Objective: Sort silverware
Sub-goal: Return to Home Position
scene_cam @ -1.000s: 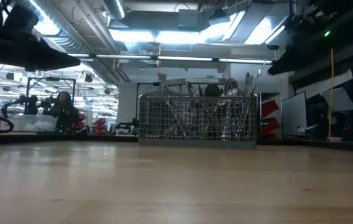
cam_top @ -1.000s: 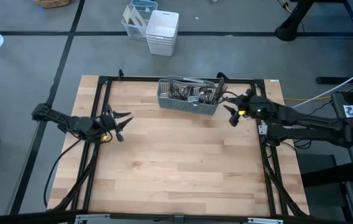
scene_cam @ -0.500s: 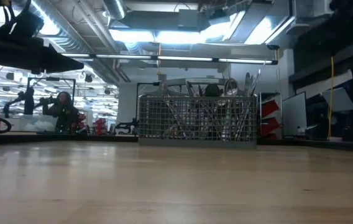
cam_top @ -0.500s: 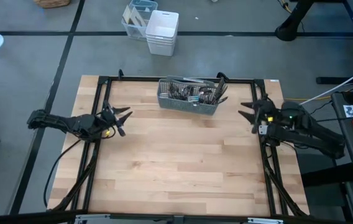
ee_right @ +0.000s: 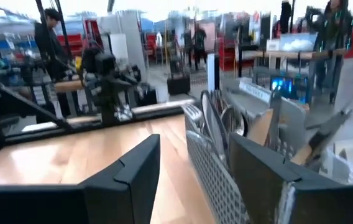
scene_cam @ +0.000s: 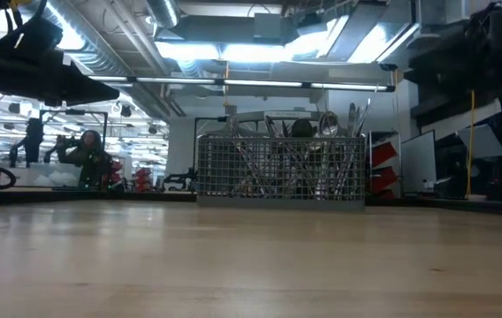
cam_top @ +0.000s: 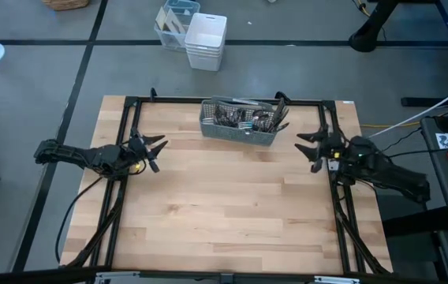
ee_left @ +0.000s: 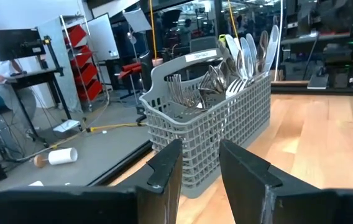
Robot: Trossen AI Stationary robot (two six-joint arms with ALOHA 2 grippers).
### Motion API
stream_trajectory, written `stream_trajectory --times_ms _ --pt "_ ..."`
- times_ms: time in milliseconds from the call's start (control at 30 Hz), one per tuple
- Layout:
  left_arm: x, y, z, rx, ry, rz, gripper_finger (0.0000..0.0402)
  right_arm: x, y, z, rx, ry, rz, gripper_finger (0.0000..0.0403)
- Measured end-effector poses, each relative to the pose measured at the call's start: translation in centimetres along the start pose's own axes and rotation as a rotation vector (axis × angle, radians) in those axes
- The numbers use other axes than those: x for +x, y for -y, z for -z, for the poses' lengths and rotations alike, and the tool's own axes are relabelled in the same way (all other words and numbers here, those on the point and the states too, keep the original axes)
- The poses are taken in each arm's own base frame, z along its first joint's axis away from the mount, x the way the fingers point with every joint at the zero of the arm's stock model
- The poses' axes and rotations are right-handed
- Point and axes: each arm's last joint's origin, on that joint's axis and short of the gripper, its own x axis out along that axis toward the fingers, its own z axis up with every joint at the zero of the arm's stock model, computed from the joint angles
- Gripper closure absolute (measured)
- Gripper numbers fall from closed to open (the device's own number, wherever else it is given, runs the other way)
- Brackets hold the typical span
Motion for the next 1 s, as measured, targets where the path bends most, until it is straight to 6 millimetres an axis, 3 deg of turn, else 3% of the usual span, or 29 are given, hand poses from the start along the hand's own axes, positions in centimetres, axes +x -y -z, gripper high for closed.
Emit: stream_trajectory --times_ms 233,600,1000 --pt "0.0 0.0 0.0 -0.008 0.0 0.0 0.0302 1.0 0.2 3.1 -0.039 0.074 -0.011 0.021" --pt "0.0 0.0 0.0 -0.003 -0.001 -0.001 0.0302 1.1 0.4 4.5 -0.103 -0.048 0.003 0.021" --pt "0.0 0.0 0.0 -0.011 -0.002 -0.001 0.0302 1.1 0.4 4.7 -0.105 -0.061 0.021 0.021"
